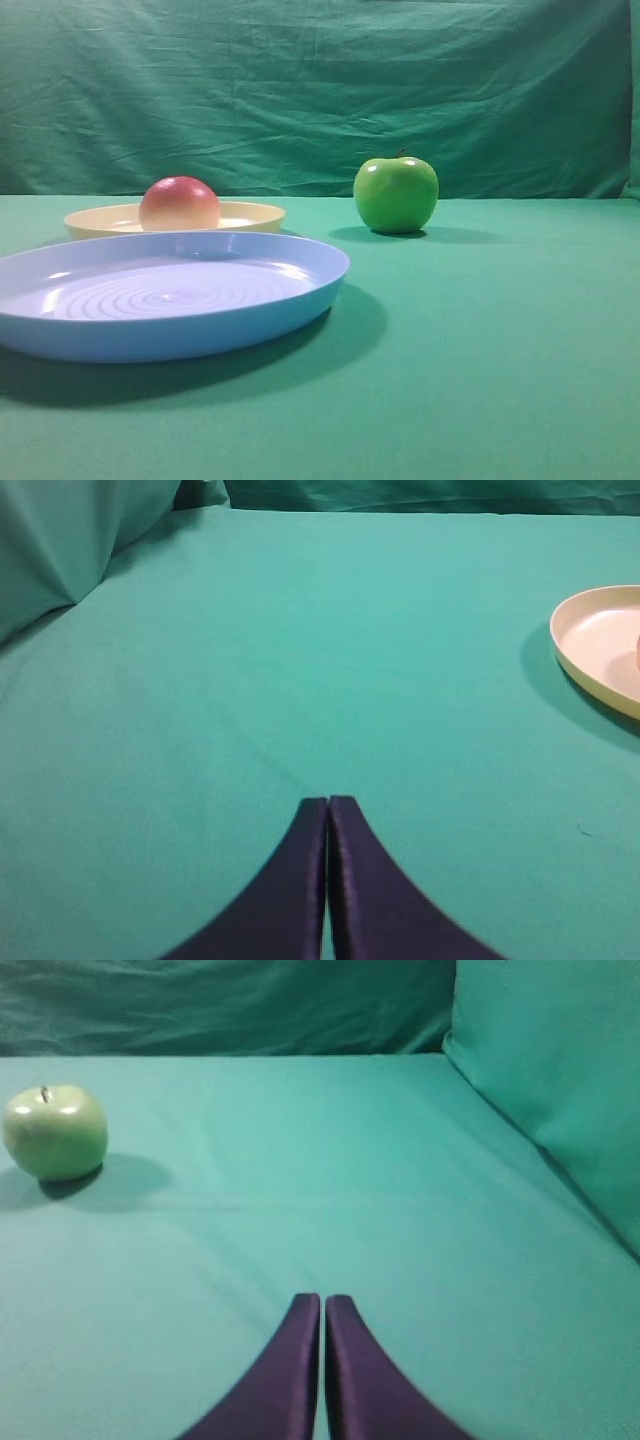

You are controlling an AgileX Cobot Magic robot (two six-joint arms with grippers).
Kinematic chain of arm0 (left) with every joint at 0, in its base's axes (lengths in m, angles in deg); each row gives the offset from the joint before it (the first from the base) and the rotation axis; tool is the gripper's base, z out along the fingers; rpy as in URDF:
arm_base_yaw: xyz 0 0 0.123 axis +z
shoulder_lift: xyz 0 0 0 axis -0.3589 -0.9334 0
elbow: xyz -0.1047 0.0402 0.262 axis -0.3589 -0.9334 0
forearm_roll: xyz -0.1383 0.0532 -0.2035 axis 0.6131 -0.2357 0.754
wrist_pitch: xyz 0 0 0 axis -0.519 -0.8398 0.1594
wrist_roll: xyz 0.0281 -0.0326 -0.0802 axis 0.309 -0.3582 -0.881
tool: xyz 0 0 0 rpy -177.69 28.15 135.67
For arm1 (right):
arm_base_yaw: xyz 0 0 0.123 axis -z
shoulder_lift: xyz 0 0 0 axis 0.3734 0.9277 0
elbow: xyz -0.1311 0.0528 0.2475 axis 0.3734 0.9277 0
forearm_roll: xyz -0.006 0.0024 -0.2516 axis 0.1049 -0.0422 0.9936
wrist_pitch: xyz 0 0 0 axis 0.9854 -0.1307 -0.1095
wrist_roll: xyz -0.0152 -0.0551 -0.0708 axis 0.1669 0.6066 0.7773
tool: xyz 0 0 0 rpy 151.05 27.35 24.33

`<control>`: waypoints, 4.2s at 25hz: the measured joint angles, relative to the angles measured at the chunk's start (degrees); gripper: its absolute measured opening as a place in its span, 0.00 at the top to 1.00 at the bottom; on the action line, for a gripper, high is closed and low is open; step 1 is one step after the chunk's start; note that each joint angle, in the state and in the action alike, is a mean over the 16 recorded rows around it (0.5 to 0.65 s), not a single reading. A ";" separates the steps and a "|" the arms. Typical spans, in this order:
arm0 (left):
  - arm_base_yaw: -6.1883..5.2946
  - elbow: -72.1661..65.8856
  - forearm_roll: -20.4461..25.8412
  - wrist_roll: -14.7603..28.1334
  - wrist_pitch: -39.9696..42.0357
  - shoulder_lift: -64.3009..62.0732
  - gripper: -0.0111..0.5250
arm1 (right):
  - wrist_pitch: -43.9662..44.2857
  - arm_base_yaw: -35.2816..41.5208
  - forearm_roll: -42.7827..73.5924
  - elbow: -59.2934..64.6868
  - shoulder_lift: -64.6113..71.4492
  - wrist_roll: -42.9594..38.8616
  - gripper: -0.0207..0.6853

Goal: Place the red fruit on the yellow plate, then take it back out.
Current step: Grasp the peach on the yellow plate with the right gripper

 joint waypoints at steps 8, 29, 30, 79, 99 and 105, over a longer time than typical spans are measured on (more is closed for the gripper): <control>0.00 0.00 0.00 0.00 0.00 0.00 0.98 | -0.63 -5.15 -0.42 -13.54 10.47 0.09 0.97; 0.00 0.00 0.00 0.06 0.00 0.00 0.98 | 17.17 -23.74 -3.27 -49.00 49.91 0.80 0.97; 0.00 0.00 0.00 0.07 0.00 0.00 0.98 | 17.43 -24.06 -3.89 -49.50 51.58 0.89 0.97; 0.00 0.00 0.00 0.12 0.00 0.00 0.98 | 30.30 -31.54 -33.39 -111.38 126.29 40.94 0.60; 0.00 0.00 0.00 0.12 0.00 0.00 0.98 | 21.90 -31.77 -41.54 -111.69 135.60 50.18 0.15; 0.00 0.00 0.00 0.12 0.00 0.00 0.98 | 22.36 -31.77 -42.03 -112.57 136.90 51.32 0.37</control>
